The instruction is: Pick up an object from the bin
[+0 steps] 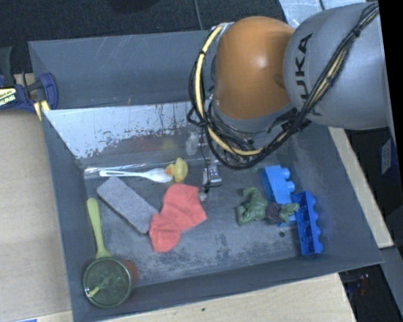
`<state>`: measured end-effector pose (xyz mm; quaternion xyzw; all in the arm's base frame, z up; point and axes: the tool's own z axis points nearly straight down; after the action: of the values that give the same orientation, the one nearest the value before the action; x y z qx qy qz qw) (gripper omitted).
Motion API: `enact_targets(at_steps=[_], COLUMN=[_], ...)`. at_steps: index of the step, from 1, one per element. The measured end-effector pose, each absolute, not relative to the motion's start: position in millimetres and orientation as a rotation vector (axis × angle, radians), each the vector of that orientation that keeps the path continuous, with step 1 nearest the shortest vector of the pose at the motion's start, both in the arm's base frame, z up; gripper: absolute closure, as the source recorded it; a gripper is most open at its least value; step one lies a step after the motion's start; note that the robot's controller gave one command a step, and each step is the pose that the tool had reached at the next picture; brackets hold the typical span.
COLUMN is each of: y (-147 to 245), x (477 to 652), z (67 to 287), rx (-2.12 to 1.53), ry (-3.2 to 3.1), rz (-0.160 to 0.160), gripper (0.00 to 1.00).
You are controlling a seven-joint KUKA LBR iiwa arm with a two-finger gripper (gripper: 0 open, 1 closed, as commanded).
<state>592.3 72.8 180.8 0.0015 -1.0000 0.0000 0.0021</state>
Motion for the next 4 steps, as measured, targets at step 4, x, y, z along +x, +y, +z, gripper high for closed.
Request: enact_targets(at_steps=[4], y=[101.3], x=[579.0], z=[123.9], rx=[-0.004], ry=[-3.151], rz=[-0.002], gripper=[0.00])
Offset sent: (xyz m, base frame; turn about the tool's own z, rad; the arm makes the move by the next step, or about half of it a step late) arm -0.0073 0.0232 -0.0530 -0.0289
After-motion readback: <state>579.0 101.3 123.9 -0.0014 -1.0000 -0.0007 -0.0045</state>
